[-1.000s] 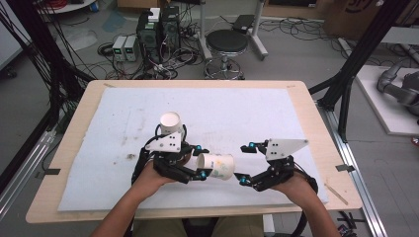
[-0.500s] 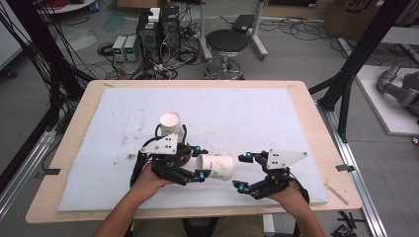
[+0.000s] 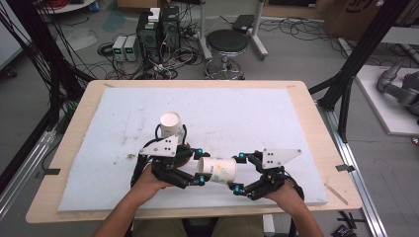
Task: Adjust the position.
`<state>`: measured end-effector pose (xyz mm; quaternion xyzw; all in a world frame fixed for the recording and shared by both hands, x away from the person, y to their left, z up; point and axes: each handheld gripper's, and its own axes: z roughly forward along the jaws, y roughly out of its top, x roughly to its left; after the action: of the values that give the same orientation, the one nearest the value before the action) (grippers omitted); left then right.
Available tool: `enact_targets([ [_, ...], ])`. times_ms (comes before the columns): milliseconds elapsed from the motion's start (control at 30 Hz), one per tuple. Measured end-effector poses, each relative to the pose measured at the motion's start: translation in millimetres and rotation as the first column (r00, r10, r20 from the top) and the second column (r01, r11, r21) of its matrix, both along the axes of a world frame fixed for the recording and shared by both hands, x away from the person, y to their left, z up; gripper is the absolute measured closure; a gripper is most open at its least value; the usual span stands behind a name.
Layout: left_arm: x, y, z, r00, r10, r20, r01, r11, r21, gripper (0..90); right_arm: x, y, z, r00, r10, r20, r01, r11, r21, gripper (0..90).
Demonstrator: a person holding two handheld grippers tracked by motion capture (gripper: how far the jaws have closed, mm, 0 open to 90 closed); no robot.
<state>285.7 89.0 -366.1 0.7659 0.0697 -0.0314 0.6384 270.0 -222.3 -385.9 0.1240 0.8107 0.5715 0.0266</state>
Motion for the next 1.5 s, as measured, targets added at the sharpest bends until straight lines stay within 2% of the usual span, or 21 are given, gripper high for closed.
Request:
enact_targets([
  [300, -1.3, 0.1, -2.7, 0.9995, -0.030, -0.008, 0.030, 0.9992, -0.025, 37.4, 3.6, 6.6, -1.3, 0.9985, 0.054, -0.004, -0.054, 0.998, 0.026, 20.1],
  [367, -1.4, 0.7, -3.4, 0.9995, -0.031, -0.009, 0.031, 0.9990, -0.032, 37.4, 4.3, 7.3, -1.9, 0.9965, 0.084, -0.007, -0.083, 0.995, 0.045, 27.3],
  [400, -1.4, 0.7, -3.4, 0.9995, -0.031, -0.009, 0.031, 0.9990, -0.032, 37.4, 4.1, 7.1, -2.2, 0.9958, 0.091, -0.002, -0.091, 0.994, 0.053, 27.6],
  [600, -1.4, 4.3, -6.9, 0.9993, -0.029, -0.022, 0.027, 0.9975, -0.066, 37.3, 5.8, 6.3, -4.8, 0.9945, 0.104, -0.014, -0.101, 0.988, 0.116, 31.2],
  [767, -1.4, 5.0, -8.0, 0.9991, -0.026, -0.033, 0.023, 0.9971, -0.073, 37.2, 6.8, 6.0, -3.8, 0.9940, 0.106, -0.027, -0.102, 0.986, 0.130, 33.2],
  [800, -1.2, 5.3, -8.0, 0.9989, -0.028, -0.038, 0.025, 0.9976, -0.065, 37.1, 7.1, 5.9, -2.9, 0.9928, 0.112, -0.043, -0.106, 0.986, 0.128, 34.0],
  [867, -1.3, 5.1, -8.0, 0.9988, -0.029, -0.038, 0.027, 0.9979, -0.060, 36.4, 7.5, 5.8, -2.4, 0.9927, 0.110, -0.048, -0.104, 0.986, 0.128, 34.2],
  [900, -2.1, 3.9, -8.0, 0.9988, -0.022, -0.044, 0.020, 0.9992, -0.035, 33.0, 8.3, 5.8, -0.6, 0.9913, 0.116, -0.062, -0.108, 0.987, 0.119, 34.3],
  [967, -2.4, 1.5, -8.0, 0.9965, 0.004, -0.083, -0.004, 1.0000, -0.001, 14.6, 8.4, 5.5, 1.8, 0.9898, 0.124, -0.070, -0.116, 0.987, 0.113, 34.3],
  [1000, -2.9, 1.5, -7.8, 0.9965, 0.006, -0.084, -0.005, 0.9999, 0.014, 12.5, 8.6, 5.4, 3.4, 0.9891, 0.128, -0.073, -0.120, 0.987, 0.107, 34.4],
  [1167, -5.2, 5.0, -5.3, 0.9977, 0.021, -0.065, -0.017, 0.9981, 0.059, 12.5, 8.5, 3.5, 13.2, 0.9890, 0.118, -0.090, -0.114, 0.993, 0.044, 34.3],
  [1267, -5.7, 7.7, -2.3, 0.9981, 0.035, -0.052, -0.031, 0.9963, 0.081, 12.6, 9.9, 3.1, 18.1, 0.9914, 0.105, -0.078, -0.105, 0.994, 0.003, 34.3],
  [1500, -6.5, 10.9, 5.9, 0.9985, 0.052, -0.017, -0.049, 0.9896, 0.136, 13.6, 13.2, 8.8, 32.1, 0.9944, 0.096, -0.044, -0.100, 0.988, -0.115, 34.2],
])
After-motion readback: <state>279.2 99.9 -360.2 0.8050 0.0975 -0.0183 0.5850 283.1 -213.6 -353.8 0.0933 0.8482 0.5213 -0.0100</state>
